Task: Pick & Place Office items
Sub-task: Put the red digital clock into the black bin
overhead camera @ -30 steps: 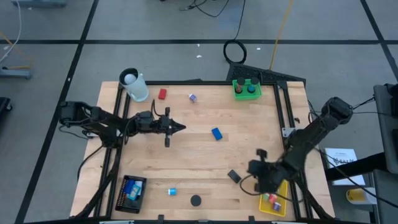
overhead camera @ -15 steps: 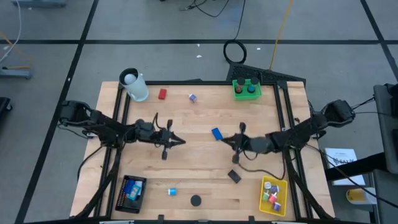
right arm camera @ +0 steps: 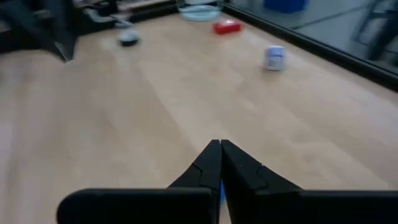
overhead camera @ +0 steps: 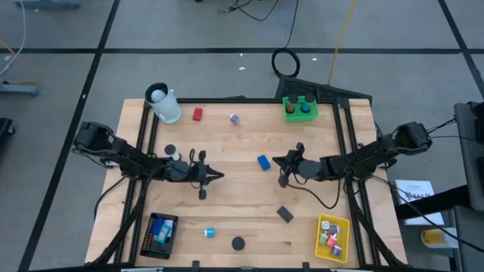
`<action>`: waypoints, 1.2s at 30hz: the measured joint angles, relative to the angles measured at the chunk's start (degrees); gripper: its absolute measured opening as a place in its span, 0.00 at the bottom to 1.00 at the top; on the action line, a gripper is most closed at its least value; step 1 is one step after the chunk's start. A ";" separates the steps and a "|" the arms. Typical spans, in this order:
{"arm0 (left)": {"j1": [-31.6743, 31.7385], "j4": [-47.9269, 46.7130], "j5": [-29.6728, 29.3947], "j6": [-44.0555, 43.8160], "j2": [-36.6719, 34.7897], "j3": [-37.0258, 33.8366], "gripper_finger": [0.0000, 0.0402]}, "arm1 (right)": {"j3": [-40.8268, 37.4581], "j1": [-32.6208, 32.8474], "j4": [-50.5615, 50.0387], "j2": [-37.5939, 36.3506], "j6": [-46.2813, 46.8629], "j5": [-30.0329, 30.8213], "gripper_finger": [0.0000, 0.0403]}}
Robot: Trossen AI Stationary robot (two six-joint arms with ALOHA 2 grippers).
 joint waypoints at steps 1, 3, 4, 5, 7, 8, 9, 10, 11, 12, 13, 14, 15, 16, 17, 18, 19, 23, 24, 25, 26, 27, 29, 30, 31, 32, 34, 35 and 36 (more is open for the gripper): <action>0.60 0.07 -0.98 -0.73 0.87 0.00 0.06 | 0.55 0.00 -0.69 0.56 0.46 0.94 0.00; 2.38 -1.04 -4.34 -2.76 1.57 0.00 0.06 | 0.95 -0.04 -1.32 1.32 0.50 2.33 0.00; 3.68 -2.19 -5.65 -4.44 1.36 0.00 0.06 | 1.27 -0.02 -1.13 1.73 0.48 2.89 0.00; 5.09 -3.24 -5.72 -6.32 0.93 0.00 0.06 | 1.43 -0.02 -0.92 1.96 0.50 3.10 0.00; 8.08 -4.80 -4.11 -10.15 0.01 0.00 0.06 | 1.37 0.02 -1.11 2.09 0.47 4.40 0.00; 9.43 -5.71 -4.00 -11.71 -0.47 0.00 0.06 | 1.37 0.00 -1.11 2.12 0.47 4.49 0.00; 10.72 -6.78 -4.06 -13.05 -1.01 -0.01 0.06 | 1.37 0.00 -1.11 2.12 0.46 4.56 0.00; 12.09 -7.08 -4.42 -14.42 -1.36 -0.01 0.06 | 1.37 0.00 -1.09 2.12 0.46 4.60 0.00; 13.56 -7.54 -4.77 -15.93 -1.81 0.00 0.06 | 1.37 0.00 -0.98 2.12 0.46 4.60 0.00; 15.09 -8.46 -5.13 -17.33 -2.44 -0.01 0.06 | 1.37 0.00 -0.95 2.12 0.43 4.60 0.00; 16.54 -9.03 -5.24 -18.15 -3.06 -0.01 0.06 | 1.37 0.00 -0.96 2.12 0.43 4.58 0.00; 18.04 -9.77 -5.32 -18.50 -3.46 0.23 0.06 | 1.37 0.00 -1.05 2.12 0.43 4.58 0.00; 19.43 -11.50 -5.29 -18.39 -3.83 0.90 0.06 | 1.37 0.00 -1.11 2.12 0.43 4.58 0.00; 20.72 -14.31 -5.15 -18.10 -4.37 1.69 0.07 | 1.37 0.00 -1.11 2.12 0.43 4.57 0.00; 22.02 -18.02 -5.08 -18.09 -5.00 2.65 0.07 | 1.37 0.00 -1.11 2.12 0.43 4.54 0.00; 23.43 -22.36 -5.10 -18.11 -5.39 4.21 0.07 | 1.35 0.00 -1.11 2.12 0.41 4.54 0.00; 24.74 -27.05 -5.14 -18.16 -5.47 6.25 0.07 | 1.37 0.00 -1.09 2.12 0.37 4.49 0.00; 28.94 -45.91 -5.49 -18.51 -5.32 14.25 0.07 | 1.35 -0.15 -1.11 2.12 -1.87 4.43 0.00; 29.78 -49.02 -5.54 -18.12 -5.19 16.02 0.07 | 1.35 -0.15 -1.10 2.12 -2.80 4.37 0.00; 30.58 -51.50 -5.60 -17.84 -5.10 17.59 0.07 | 1.26 -0.19 -1.02 2.12 -3.76 4.37 0.00; 31.26 -53.82 -5.62 -17.30 -5.07 18.90 0.07 | 1.03 -0.20 -0.71 2.12 -4.81 4.38 0.00; 31.84 -55.88 -5.63 -16.93 -5.05 20.00 0.07 | 0.57 -0.20 0.20 2.12 -5.89 4.36 0.00; 32.95 -58.57 -5.61 -16.10 -5.03 21.94 0.07 | -0.69 -0.17 3.04 2.12 -7.59 4.34 0.00; 33.42 -59.73 -5.56 -15.81 -5.03 22.80 0.07 | -1.53 -0.17 5.32 2.12 -8.45 4.33 0.00; 33.96 -61.13 -5.55 -15.72 -5.03 23.57 0.07 | -2.42 -0.17 7.71 2.12 -9.10 4.34 0.00; 34.56 -62.77 -5.55 -15.71 -5.03 24.25 0.08 | -3.45 -0.17 10.13 2.12 -9.52 4.34 0.00; 35.65 -65.17 -5.55 -15.70 -5.03 25.06 0.12 | -5.43 -0.17 14.10 2.12 -10.20 4.34 0.00; 36.15 -65.87 -5.50 -15.75 -5.03 25.18 0.14 | -6.40 -0.17 16.12 2.12 -10.18 4.32 0.00; 36.63 -66.46 -5.09 -15.77 -5.03 25.18 0.18 | -7.34 -0.17 17.93 2.12 -10.19 4.32 0.00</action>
